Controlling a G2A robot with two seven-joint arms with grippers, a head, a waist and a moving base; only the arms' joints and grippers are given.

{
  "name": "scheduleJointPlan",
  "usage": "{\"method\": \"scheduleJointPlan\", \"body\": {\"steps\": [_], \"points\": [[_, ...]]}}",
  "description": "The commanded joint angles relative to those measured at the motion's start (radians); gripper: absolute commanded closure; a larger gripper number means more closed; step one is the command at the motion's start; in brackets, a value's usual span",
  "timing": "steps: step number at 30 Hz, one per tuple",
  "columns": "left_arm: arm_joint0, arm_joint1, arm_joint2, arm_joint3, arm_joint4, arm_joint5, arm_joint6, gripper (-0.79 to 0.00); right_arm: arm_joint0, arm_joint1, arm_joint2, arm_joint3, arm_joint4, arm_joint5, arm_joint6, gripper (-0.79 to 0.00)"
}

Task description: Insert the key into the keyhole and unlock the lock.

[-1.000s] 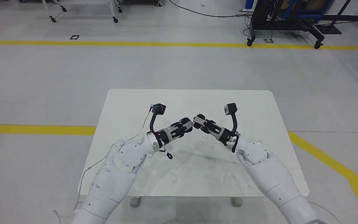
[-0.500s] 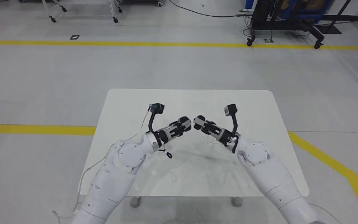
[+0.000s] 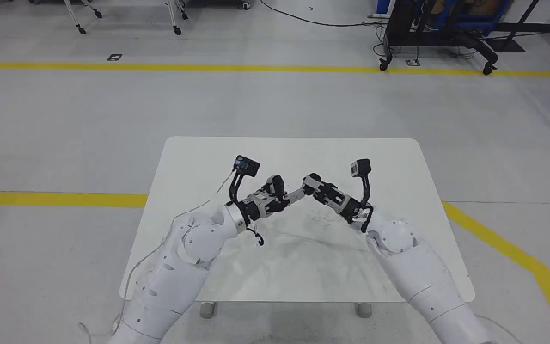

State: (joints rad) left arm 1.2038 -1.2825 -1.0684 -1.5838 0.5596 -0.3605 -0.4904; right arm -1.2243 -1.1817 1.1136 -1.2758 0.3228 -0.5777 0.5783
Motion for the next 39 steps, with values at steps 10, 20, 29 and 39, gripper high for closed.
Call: {"method": "scheduleJointPlan", "body": {"steps": [10, 20, 29, 39], "points": [[0.063, 0.023, -0.017, -0.107, 0.562, -0.052, 0.306, -0.668, -0.009, -0.003, -0.002, -0.011, 0.084, 0.012, 0.038, 0.000], [0.100, 0.030, -0.001, -0.123, 0.714, -0.029, 0.334, -0.646, -0.035, -0.004, 0.010, -0.033, 0.092, 0.061, 0.014, 0.000], [0.085, 0.024, 0.035, -0.104, 0.751, -0.002, 0.306, -0.640, -0.030, -0.010, 0.003, -0.026, 0.087, 0.073, 0.025, 0.000], [0.081, 0.021, 0.029, -0.101, 0.762, 0.053, 0.316, -0.585, -0.023, -0.015, 0.001, -0.019, 0.094, 0.080, 0.054, 0.000]]}}
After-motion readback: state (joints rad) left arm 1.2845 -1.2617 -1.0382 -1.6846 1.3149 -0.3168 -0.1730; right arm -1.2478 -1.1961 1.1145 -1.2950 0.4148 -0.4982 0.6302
